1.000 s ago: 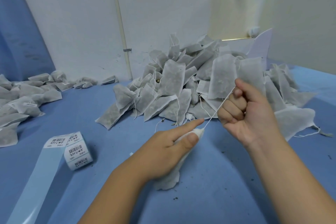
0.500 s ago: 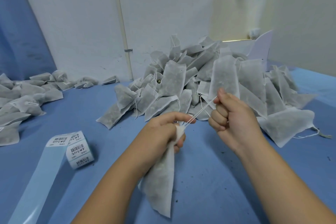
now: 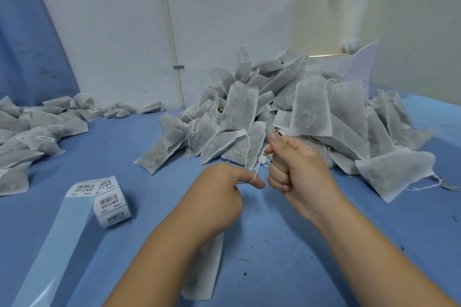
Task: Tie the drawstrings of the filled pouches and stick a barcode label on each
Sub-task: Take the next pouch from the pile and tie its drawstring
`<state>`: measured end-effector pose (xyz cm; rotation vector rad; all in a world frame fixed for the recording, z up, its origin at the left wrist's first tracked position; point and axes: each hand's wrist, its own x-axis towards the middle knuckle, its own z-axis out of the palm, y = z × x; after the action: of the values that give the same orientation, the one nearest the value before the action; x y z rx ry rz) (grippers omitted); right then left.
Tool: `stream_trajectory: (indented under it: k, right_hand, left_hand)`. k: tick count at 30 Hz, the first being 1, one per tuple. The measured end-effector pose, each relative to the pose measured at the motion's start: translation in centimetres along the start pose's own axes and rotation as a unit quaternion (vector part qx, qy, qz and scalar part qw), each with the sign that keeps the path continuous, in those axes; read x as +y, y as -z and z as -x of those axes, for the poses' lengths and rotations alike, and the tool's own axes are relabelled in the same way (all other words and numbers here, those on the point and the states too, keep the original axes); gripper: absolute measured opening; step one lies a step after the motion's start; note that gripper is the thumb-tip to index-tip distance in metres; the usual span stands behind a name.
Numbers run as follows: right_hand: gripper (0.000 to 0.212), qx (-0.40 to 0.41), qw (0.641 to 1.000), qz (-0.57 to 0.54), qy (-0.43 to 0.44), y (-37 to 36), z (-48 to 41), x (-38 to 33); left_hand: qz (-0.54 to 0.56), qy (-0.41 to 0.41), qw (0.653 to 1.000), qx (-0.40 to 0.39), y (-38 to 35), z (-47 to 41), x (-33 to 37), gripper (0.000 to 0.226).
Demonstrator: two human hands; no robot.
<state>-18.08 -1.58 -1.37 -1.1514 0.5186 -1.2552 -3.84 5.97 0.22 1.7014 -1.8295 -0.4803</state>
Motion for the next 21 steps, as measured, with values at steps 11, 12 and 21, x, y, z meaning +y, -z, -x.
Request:
stream_trajectory:
  k: [11,12,21]
  right_hand:
    - [0.025,0.008,1.000,-0.017,0.014,0.0,0.3,-0.9]
    - [0.025,0.007,1.000,-0.018,0.014,0.0,0.3,-1.0]
    - [0.029,0.050,0.989,0.135,0.021,0.0,0.2,-0.4]
  left_hand:
    - [0.315,0.041,0.946,-0.063,0.6,0.2,1.2,0.025]
    - [0.321,0.052,0.944,-0.054,0.6,0.2,1.1,0.030]
    - [0.509,-0.004,0.859,-0.054,1.2,0.0,0.4,0.024]
